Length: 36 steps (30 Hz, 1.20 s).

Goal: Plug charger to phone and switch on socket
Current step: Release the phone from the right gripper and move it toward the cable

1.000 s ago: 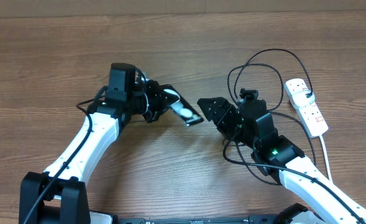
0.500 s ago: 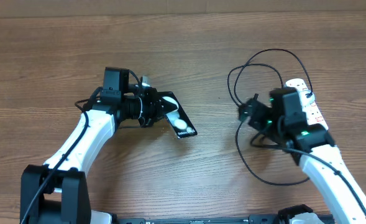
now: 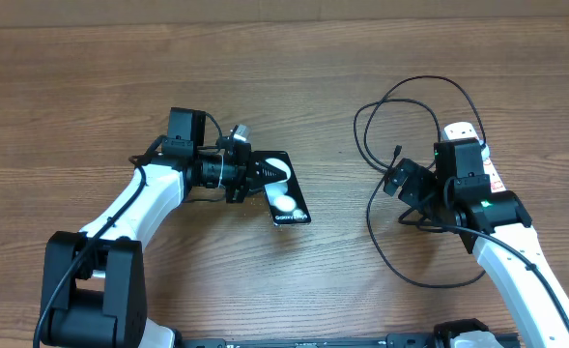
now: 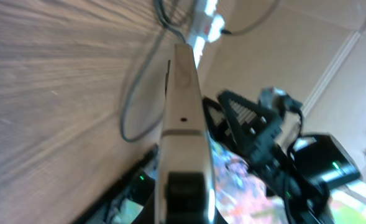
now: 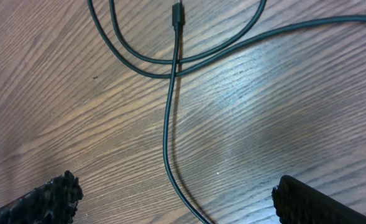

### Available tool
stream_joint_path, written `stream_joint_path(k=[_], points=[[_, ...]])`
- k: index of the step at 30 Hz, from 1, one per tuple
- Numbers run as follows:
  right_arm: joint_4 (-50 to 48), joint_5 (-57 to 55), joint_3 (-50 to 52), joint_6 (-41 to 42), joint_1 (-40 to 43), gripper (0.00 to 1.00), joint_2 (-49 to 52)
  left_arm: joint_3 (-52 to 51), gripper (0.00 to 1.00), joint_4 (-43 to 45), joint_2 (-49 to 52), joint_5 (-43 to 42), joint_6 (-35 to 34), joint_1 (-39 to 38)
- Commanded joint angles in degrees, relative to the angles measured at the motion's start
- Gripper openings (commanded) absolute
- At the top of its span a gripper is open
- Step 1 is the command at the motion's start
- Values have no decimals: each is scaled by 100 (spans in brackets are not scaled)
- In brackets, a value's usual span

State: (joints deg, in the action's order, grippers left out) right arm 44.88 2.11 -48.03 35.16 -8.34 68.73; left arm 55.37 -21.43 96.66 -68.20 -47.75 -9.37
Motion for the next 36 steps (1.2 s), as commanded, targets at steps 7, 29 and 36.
stream_joint_path(k=[7, 29, 36], points=[[-310, -101, -98, -122, 15, 90, 293, 0, 4, 26, -13, -964, 146, 7], [-448, -374, -887, -267, 15, 75, 2100, 0, 4, 26, -13, -957, -74, 7], [-951, -494, -1438, -483, 15, 68, 2796, 0, 4, 26, -13, -962, -260, 7]])
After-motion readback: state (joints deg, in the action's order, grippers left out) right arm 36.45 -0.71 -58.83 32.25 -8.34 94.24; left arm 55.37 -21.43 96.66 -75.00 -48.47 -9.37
